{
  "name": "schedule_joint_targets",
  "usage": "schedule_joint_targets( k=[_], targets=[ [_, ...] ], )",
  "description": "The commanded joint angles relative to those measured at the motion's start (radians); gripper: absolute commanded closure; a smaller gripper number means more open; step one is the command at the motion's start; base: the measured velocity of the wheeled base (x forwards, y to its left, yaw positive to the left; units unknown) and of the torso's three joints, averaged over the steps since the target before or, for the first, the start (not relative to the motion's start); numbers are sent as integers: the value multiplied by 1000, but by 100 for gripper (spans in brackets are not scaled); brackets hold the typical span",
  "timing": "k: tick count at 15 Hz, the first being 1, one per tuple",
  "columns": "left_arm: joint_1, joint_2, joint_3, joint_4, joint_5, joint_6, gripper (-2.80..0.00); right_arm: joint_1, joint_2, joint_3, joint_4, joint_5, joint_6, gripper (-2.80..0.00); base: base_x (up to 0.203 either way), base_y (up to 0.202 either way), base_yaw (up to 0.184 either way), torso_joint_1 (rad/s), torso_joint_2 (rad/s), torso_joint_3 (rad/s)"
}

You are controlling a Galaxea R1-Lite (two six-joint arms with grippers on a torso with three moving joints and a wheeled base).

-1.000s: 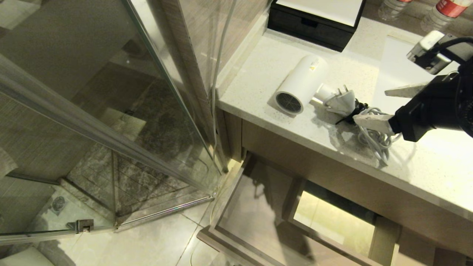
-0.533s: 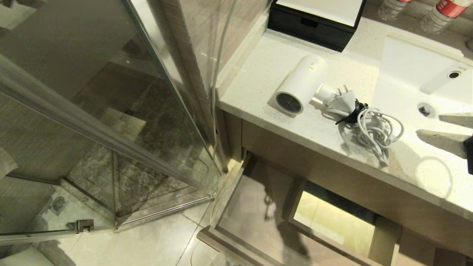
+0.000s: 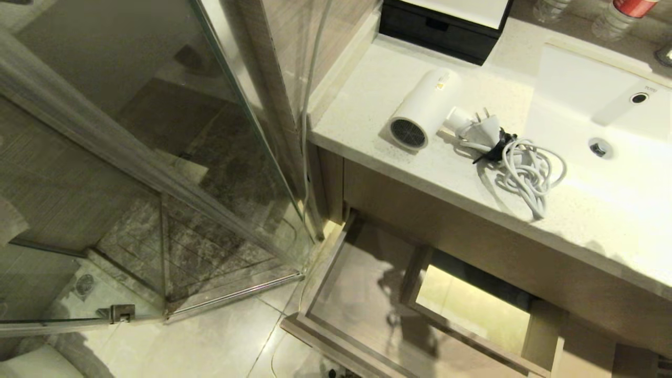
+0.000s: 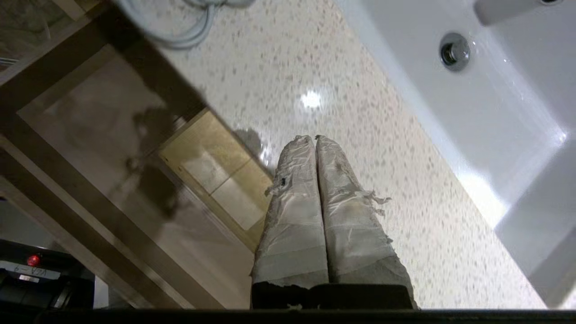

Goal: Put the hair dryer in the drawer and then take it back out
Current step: Close the drawer

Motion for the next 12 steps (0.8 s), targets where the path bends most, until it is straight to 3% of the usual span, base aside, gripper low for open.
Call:
schedule_joint_targets(
  k=[1,3,6,12],
  targets=[
    [0,0,2,0,0,0,0,-30,-120,62,-4,-1,-4,0,0,0,0,-299,102,-177],
    [0,0,2,0,0,0,0,-60,-189,102,-8,-7,-3,0,0,0,0,-309,102,-197],
    [0,0,2,0,0,0,0,-83,-249,123,-8,-81,6,0,0,0,0,-292,71,-221],
    [0,0,2,0,0,0,0,-83,-290,157,-57,-93,6,0,0,0,0,-267,16,-251]
  ],
)
